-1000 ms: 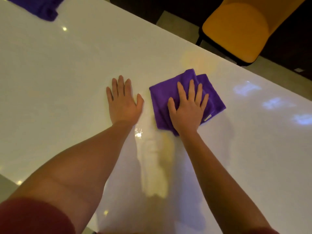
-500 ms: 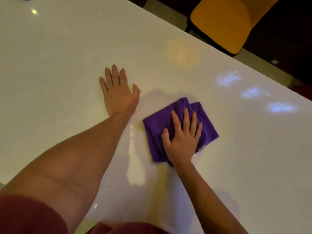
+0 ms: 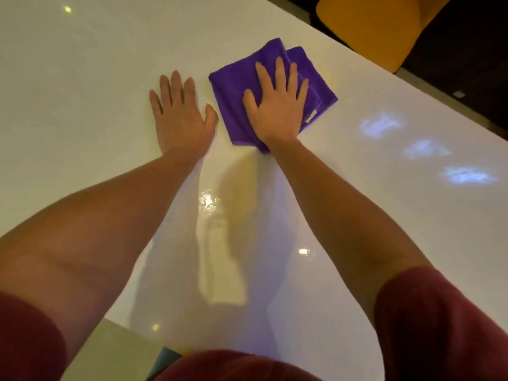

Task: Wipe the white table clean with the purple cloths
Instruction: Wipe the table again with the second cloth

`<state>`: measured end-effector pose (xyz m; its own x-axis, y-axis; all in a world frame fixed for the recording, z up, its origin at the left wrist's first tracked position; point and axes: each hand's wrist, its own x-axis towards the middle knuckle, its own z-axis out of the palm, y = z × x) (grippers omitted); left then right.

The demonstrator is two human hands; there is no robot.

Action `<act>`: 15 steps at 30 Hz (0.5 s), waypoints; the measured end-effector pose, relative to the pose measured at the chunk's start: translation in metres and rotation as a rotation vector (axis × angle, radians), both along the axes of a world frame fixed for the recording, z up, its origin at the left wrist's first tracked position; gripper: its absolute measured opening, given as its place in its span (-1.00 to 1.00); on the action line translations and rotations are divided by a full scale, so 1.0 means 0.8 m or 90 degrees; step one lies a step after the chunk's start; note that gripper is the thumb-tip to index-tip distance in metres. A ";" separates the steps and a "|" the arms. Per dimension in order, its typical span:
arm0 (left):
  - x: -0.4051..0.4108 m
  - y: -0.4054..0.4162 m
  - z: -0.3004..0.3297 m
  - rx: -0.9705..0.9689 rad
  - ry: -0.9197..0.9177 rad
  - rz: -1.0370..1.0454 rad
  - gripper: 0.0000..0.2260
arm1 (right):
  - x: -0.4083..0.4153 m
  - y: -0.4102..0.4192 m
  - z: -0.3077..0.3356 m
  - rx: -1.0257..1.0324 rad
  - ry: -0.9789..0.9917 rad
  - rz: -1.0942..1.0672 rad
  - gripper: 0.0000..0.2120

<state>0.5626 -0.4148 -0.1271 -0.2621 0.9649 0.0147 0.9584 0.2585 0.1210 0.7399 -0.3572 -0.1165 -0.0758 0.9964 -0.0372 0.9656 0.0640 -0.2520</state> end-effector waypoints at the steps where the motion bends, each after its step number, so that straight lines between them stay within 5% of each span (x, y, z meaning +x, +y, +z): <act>1: 0.001 -0.001 0.000 0.004 -0.003 -0.002 -0.39 | 0.016 -0.022 0.000 0.003 -0.001 0.018 -0.37; 10: 0.055 -0.032 0.027 -0.019 -0.025 0.028 -0.37 | 0.184 -0.370 -0.002 0.010 0.012 0.019 -0.42; 15: 0.198 -0.080 0.040 -0.029 -0.089 -0.096 -0.52 | 0.238 -0.345 -0.007 0.019 0.012 0.075 -0.42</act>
<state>0.7213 -0.4788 -0.0951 -0.1104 0.9923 -0.0566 0.9615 0.1210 0.2467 0.9306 -0.6329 -0.1219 -0.1932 0.9812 -0.0045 0.9460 0.1850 -0.2660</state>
